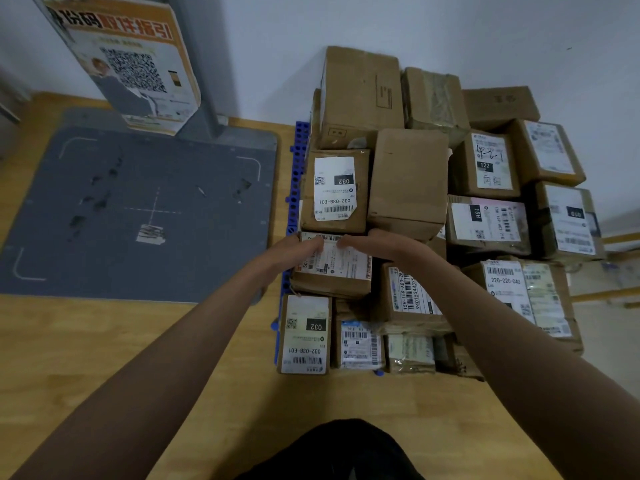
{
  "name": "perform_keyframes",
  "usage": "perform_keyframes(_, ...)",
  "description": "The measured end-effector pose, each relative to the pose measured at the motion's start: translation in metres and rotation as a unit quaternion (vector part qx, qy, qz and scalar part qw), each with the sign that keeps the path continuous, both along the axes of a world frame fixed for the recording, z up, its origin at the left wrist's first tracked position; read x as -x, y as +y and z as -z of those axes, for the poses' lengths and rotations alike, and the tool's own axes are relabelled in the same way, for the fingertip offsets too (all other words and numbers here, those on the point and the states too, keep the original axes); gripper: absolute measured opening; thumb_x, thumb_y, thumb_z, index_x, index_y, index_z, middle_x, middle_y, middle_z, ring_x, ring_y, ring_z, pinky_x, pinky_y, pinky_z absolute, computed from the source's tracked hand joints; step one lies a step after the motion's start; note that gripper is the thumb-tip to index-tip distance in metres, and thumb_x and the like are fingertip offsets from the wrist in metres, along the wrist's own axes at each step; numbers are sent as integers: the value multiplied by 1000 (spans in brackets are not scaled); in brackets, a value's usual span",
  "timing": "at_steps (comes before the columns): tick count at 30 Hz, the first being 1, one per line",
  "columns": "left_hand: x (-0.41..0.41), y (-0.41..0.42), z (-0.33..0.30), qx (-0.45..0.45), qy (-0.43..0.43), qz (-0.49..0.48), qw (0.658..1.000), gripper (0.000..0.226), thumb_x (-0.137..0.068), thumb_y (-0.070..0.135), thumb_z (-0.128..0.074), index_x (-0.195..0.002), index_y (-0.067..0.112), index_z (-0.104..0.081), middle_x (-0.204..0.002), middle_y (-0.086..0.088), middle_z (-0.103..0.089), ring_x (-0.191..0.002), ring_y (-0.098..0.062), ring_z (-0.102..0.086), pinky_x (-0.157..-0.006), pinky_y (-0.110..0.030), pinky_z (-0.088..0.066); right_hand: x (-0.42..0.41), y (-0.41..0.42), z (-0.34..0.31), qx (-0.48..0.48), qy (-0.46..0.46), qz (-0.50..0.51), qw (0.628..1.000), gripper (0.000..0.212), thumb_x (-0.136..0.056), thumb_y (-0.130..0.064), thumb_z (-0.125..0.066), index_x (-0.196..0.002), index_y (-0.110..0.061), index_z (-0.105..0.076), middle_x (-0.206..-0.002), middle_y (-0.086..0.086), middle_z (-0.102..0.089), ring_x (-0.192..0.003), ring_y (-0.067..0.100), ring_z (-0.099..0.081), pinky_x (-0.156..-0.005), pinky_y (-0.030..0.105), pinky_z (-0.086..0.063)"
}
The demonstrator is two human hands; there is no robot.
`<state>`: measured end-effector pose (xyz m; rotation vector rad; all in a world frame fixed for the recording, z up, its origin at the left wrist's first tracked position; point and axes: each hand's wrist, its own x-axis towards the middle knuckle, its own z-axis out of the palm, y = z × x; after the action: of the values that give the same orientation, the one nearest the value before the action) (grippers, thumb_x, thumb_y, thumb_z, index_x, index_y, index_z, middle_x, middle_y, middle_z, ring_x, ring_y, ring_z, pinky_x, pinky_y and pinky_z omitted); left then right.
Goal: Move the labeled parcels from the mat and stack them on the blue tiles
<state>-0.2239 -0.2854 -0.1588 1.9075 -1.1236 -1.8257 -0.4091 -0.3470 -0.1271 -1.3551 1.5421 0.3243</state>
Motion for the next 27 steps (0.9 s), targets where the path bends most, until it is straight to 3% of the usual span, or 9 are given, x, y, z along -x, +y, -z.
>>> perform_keyframes(3, -1, 1, 3, -14, 19, -10, 1000, 30, -83, 37, -54, -109, 26, -63, -100, 6, -72, -97, -12, -65, -80, -30, -48, -4, 0, 2, 8, -9, 1, 1000, 21, -87, -50, -63, -84, -29, -61, -88, -10, -61, -82, 9, -59, -73, 26, -43)
perform_keyframes(6, -3, 0, 2, -16, 28, -11, 999, 30, -82, 36, -54, -108, 25, -64, -98, 6, -73, -96, -12, -66, -76, -28, -46, -6, 0, 1, 3, -14, 5, 1000, 21, -87, -50, -63, -82, -29, -60, -86, -12, -60, -80, 7, -57, -68, 23, -41)
perform_keyframes(10, -3, 0, 1, -23, 33, -5, 999, 29, -81, 35, -55, -105, 25, -66, -97, 5, -73, -96, -13, -66, -73, -27, -45, -3, -2, -3, -22, -3, 8, 1000, 30, -86, -56, -61, -92, -27, -64, -97, -6, -64, -94, 16, -58, -87, 33, -38)
perform_keyframes(14, -3, -1, 0, -16, 41, 1, 999, 29, -81, 36, -55, -105, 26, -67, -99, 6, -73, -97, -14, -65, -78, -29, -46, -4, -2, -6, -28, -1, -3, 1000, 47, -88, -57, -59, -113, -18, -67, -114, 2, -67, -106, 21, -60, -94, 35, -39)
perform_keyframes(17, -1, 2, 3, -14, 31, -1, 999, 32, -79, 38, -54, -104, 24, -68, -95, 6, -74, -95, -14, -66, -79, -29, -47, -4, -1, -6, -34, -3, -7, 999, 49, -87, -57, -59, -115, -18, -67, -114, 3, -68, -107, 22, -61, -98, 37, -41)
perform_keyframes(19, 2, 6, 4, -9, 30, -8, 999, 26, -80, 37, -54, -99, 26, -69, -83, 11, -74, -89, -11, -67, -72, -26, -47, -2, -1, -5, -30, -8, -5, 1000, 45, -86, -56, -61, -110, -19, -68, -111, 2, -68, -103, 20, -62, -99, 38, -43)
perform_keyframes(21, 4, 6, 4, -5, 35, -7, 999, 20, -82, 36, -54, -95, 29, -67, -79, 14, -74, -87, -8, -67, -68, -24, -45, -2, -2, -2, -25, -12, -8, 1000, 38, -86, -55, -62, -103, -21, -68, -106, 0, -69, -98, 17, -63, -93, 34, -44)
perform_keyframes(25, 3, 1, -1, -11, 31, 10, 999, 28, -81, 37, -52, -102, 27, -67, -99, 6, -72, -97, -13, -64, -84, -30, -48, -4, -2, 3, -6, 0, -3, 1000, 25, -86, -51, -65, -88, -26, -63, -92, -7, -65, -89, 14, -64, -80, 28, -45)
perform_keyframes(27, 2, 2, -2, -7, 29, 19, 999, 26, -83, 37, -53, -103, 26, -67, -100, 5, -71, -97, -13, -64, -81, -28, -48, -4, -2, 3, 5, 8, -1, 1000, 25, -86, -50, -66, -81, -27, -61, -84, -10, -63, -80, 10, -62, -67, 24, -44)
